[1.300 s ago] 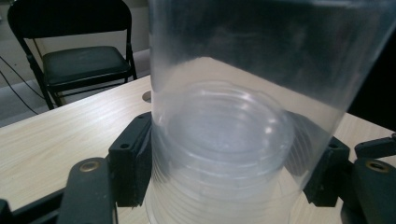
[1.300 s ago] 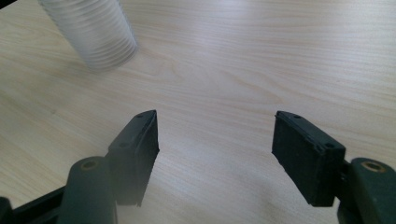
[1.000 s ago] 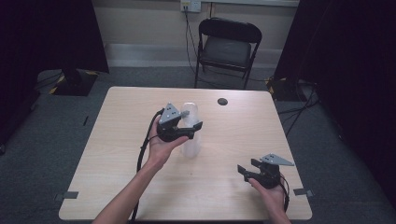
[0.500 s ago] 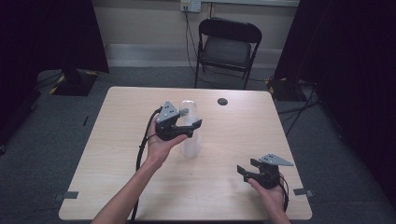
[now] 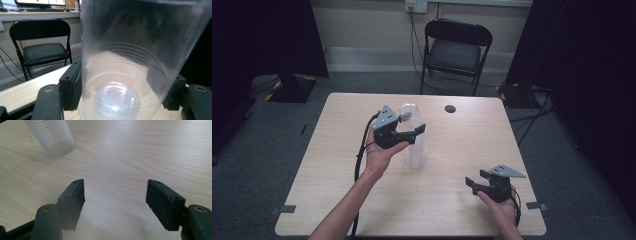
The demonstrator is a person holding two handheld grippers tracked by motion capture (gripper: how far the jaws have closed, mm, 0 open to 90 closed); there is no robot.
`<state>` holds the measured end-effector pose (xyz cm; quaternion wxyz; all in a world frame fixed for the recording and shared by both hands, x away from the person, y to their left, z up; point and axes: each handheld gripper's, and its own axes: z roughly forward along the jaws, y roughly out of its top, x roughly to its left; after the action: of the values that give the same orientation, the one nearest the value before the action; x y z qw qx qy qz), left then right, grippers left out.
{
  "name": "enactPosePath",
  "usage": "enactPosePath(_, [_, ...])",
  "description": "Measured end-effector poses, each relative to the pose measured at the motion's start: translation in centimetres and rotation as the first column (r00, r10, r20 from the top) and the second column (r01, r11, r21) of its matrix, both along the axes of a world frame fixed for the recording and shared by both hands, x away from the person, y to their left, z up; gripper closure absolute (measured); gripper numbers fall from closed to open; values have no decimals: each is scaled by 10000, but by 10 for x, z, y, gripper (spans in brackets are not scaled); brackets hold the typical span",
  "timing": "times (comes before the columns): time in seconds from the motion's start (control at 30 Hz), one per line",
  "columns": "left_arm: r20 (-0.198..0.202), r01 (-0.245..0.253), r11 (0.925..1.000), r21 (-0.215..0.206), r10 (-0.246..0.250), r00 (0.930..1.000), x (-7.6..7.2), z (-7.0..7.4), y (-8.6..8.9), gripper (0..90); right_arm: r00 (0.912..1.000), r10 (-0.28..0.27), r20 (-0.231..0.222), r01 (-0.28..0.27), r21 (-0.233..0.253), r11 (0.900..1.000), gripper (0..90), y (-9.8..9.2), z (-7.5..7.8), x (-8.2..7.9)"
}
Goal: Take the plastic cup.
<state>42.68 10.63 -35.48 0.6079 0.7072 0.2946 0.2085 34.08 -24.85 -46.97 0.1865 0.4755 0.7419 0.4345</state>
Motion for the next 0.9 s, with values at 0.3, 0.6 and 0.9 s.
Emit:
enactPosePath(0.3, [-242,69,9992,-403,-79,9997,-6,7,9,316,10000,88,28,-88,31,10000,314,3,1,1])
enactPosePath(0.6, [-486,-105,9980,-622,75,9988,-16,12,17,315,9997,129,191,-130,51,9999,312,5,4,2])
enactPosePath(0.9, [-656,124,9989,-448,-153,9977,-30,13,19,313,9994,143,317,-141,-84,9999,316,10,6,2])
